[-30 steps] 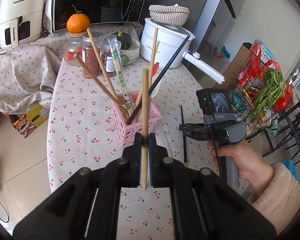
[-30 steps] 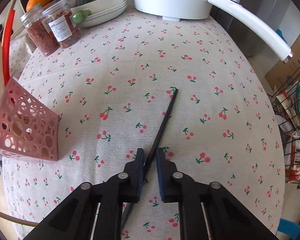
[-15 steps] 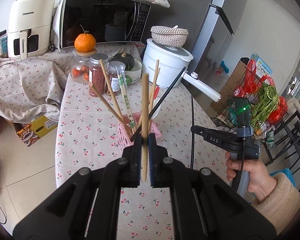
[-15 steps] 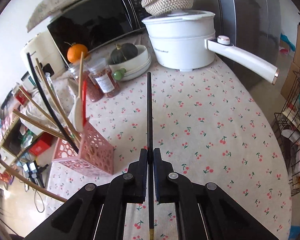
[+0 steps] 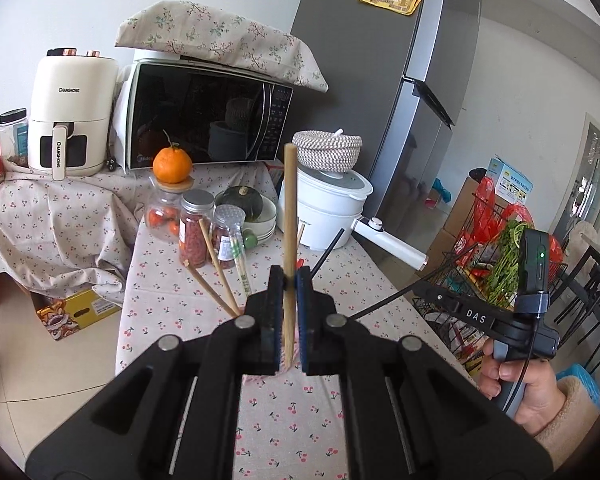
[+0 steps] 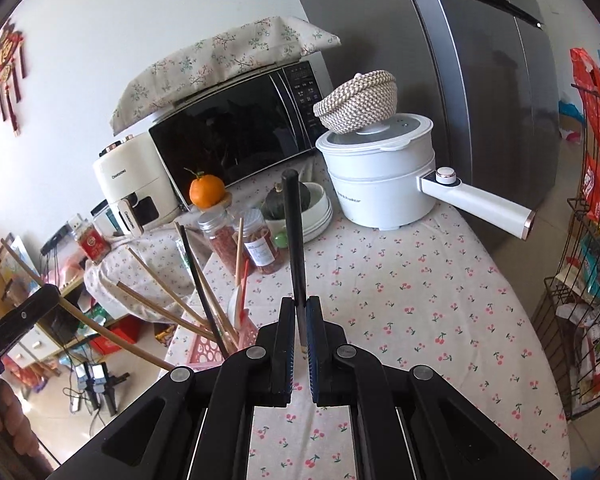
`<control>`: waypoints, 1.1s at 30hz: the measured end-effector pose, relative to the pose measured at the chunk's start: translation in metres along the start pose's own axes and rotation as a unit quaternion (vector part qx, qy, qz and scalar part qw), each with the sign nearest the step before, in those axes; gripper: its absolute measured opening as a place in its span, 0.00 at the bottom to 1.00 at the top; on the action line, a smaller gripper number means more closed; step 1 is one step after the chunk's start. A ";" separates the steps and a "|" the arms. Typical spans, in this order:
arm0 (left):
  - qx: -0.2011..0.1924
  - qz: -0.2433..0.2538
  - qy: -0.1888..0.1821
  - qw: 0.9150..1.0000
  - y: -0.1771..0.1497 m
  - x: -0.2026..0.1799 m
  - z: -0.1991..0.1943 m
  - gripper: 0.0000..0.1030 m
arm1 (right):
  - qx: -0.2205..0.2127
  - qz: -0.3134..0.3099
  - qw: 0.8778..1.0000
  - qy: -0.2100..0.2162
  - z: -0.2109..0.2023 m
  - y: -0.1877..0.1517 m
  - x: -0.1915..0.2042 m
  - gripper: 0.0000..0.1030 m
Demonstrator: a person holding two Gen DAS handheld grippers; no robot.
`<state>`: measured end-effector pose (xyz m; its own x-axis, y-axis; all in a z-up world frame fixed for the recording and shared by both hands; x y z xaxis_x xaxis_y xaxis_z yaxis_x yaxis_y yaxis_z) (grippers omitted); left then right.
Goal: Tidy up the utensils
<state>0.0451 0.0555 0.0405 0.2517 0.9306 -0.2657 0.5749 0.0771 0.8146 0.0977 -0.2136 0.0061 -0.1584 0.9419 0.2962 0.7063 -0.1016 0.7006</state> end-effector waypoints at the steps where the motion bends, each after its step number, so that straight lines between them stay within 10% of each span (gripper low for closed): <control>1: -0.008 0.000 0.002 1.000 0.002 0.000 0.000 0.07 | -0.002 0.002 1.000 0.004 -0.003 0.001 0.001 0.05; 16: -0.029 -0.022 0.061 0.998 0.006 0.014 0.040 0.07 | -0.002 0.001 1.000 0.024 -0.017 0.000 0.006 0.05; 27: 0.081 -0.048 0.073 0.993 -0.007 0.019 0.097 0.08 | -0.017 0.000 0.999 0.039 -0.023 0.009 0.013 0.03; 33: 0.073 -0.056 0.075 0.993 -0.010 0.013 0.081 0.55 | 0.007 0.019 0.998 0.055 -0.015 0.010 -0.001 0.06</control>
<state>0.1059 0.0378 -0.0133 0.0671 0.9629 -0.2612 0.7021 0.1404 0.6981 0.0943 -0.2207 0.0224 -0.2052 0.8964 0.3929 0.7224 -0.1321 0.6787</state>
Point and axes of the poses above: each gripper's, at about its wrist camera, not at the fingertips, and z roughly the way its jaws point, x to its left, y to its top, the point moved 1 cm from there along z, roughly the way its jaws point, and after that the axes turned 6 degrees about x, right-handed, at the moved point
